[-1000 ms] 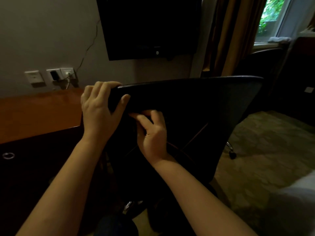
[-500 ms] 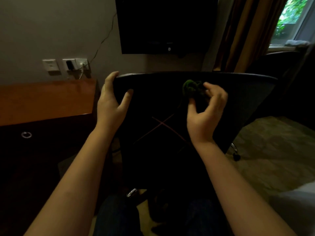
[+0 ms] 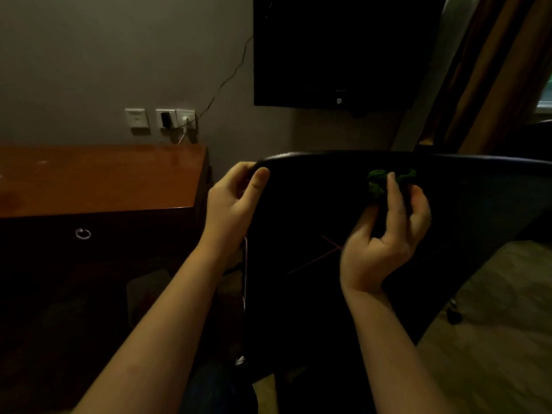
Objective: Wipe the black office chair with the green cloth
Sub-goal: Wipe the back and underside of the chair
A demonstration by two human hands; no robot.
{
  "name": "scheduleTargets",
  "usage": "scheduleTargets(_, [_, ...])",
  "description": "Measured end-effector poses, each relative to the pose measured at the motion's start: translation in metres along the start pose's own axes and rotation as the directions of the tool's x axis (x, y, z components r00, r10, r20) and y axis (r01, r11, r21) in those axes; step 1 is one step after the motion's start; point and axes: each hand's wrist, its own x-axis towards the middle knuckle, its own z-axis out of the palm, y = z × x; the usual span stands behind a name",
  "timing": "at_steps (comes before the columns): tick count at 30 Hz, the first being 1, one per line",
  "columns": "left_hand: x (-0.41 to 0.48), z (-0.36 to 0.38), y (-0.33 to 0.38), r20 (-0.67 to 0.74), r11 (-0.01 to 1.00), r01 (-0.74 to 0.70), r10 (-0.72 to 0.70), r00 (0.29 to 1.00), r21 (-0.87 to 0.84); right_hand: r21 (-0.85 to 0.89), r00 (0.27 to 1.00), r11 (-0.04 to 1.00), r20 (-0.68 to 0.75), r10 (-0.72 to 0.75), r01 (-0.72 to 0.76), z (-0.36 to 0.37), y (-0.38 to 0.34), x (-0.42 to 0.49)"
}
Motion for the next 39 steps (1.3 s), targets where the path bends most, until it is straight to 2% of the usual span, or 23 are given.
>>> scheduleTargets(3, [-0.002,0.006,-0.001,0.02,0.997,0.035,-0.034,0.999,-0.069,0.072,0.978,0.993,0.177,-0.11,0.098,0.009,-0.008,-0.031])
scheduleTargets(6, [-0.003,0.01,-0.005,-0.002,0.993,0.039,-0.04,0.999,-0.115,0.195,0.904,0.95,0.308,-0.296,0.245,0.022,-0.011,-0.057])
scheduleTargets(9, [-0.006,0.011,-0.011,-0.036,0.983,0.041,-0.049,0.998,-0.177,0.258,0.844,0.901,0.334,-0.421,0.348,0.035,-0.009,-0.082])
scheduleTargets(12, [-0.009,0.011,-0.016,-0.057,0.976,0.049,-0.062,0.996,-0.211,0.231,0.802,0.884,0.374,-0.465,0.405,0.043,-0.006,-0.104])
scheduleTargets(15, [-0.007,0.011,-0.016,-0.054,0.984,0.042,-0.052,0.997,-0.175,0.203,0.812,0.878,0.335,-0.478,0.434,0.052,-0.005,-0.106])
scheduleTargets(20, [-0.004,0.017,-0.018,-0.026,0.993,0.049,-0.052,0.998,-0.108,0.247,0.873,0.902,0.261,-0.413,0.353,0.056,-0.01,-0.098])
scheduleTargets(22, [-0.006,0.018,-0.02,-0.012,0.991,0.072,-0.074,0.997,-0.112,0.246,0.866,0.899,0.268,-0.422,0.362,0.053,-0.011,-0.098])
scheduleTargets(26, [-0.009,0.014,-0.02,-0.001,0.981,0.132,-0.133,0.991,-0.143,0.23,0.809,0.869,0.32,-0.493,0.438,0.044,-0.01,-0.091])
scheduleTargets(29, [-0.009,0.014,-0.019,-0.005,0.97,0.145,-0.149,0.989,-0.195,0.208,0.846,0.901,0.313,-0.431,0.382,0.034,-0.009,-0.078])
scheduleTargets(31, [-0.009,0.015,-0.018,-0.001,0.969,0.151,-0.154,0.988,-0.197,0.175,0.902,0.93,0.239,-0.359,0.324,0.026,-0.001,-0.06])
scheduleTargets(35, [-0.012,0.019,-0.02,-0.019,0.969,0.155,-0.161,0.987,-0.193,0.13,0.984,0.976,-0.033,-0.173,0.176,0.016,0.013,-0.026])
scheduleTargets(37, [-0.014,0.023,-0.019,-0.038,0.966,0.151,-0.162,0.986,-0.209,0.139,0.991,0.984,-0.086,-0.103,0.115,0.015,0.011,-0.022])
scheduleTargets(39, [-0.017,0.026,-0.018,-0.042,0.968,0.141,-0.153,0.987,-0.21,0.15,0.996,0.987,-0.072,-0.054,0.065,0.014,0.007,-0.023])
